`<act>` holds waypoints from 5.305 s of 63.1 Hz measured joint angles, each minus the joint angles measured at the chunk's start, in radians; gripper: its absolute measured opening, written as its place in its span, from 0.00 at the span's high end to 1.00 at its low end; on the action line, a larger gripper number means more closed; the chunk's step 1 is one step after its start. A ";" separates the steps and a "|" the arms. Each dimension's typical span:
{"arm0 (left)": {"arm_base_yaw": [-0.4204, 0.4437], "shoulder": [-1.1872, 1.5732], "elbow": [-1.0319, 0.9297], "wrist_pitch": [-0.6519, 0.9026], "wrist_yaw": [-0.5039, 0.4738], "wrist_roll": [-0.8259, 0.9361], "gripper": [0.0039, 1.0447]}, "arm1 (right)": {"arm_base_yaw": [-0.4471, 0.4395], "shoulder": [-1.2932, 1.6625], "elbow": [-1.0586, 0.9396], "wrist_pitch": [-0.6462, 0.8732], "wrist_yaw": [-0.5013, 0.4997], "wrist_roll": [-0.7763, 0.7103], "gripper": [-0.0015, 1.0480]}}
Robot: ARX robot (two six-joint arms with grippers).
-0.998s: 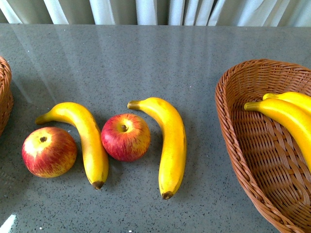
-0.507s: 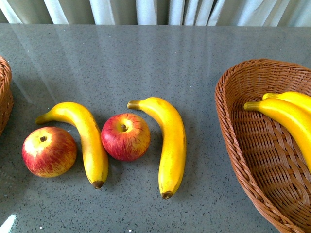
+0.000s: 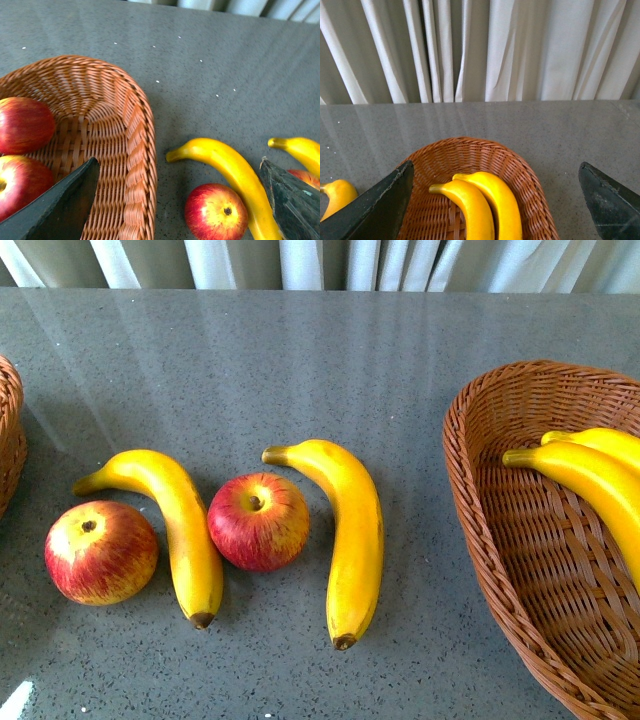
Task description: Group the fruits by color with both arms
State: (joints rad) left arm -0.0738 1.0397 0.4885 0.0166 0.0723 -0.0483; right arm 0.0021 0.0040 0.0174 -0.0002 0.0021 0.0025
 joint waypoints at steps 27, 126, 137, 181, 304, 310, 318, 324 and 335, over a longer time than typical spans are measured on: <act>-0.104 0.219 0.039 0.017 0.138 0.311 0.09 | 0.000 0.000 0.000 0.000 0.000 0.000 0.09; -0.089 0.637 0.137 -0.067 0.216 0.834 0.09 | 0.000 0.000 0.000 0.000 0.000 0.000 0.09; -0.098 0.654 0.140 -0.055 0.214 0.832 0.09 | 0.000 0.000 0.000 0.000 0.000 0.000 0.09; -0.132 0.686 0.147 -0.009 0.204 0.800 0.09 | 0.000 0.000 0.000 0.000 0.000 0.000 0.09; 0.339 0.624 0.340 -0.089 0.170 0.702 0.13 | 0.000 0.000 0.000 0.000 0.000 0.000 0.09; 0.341 0.624 0.332 -0.082 0.171 0.702 0.09 | 0.000 0.000 0.000 0.000 0.000 0.000 0.09; 0.335 0.615 0.316 -0.057 0.187 0.697 0.09 | 0.000 0.000 0.000 0.000 0.000 0.000 0.09; 0.312 0.564 0.298 -0.048 0.238 0.681 0.09 | 0.000 0.000 0.000 0.000 0.000 0.000 0.09; 0.193 0.419 0.275 -0.088 0.359 0.679 0.09 | 0.000 0.000 0.000 0.000 0.000 0.000 0.09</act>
State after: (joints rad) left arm 0.1192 1.4590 0.7631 -0.0715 0.4309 0.6308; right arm 0.0021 0.0040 0.0174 -0.0002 0.0021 0.0025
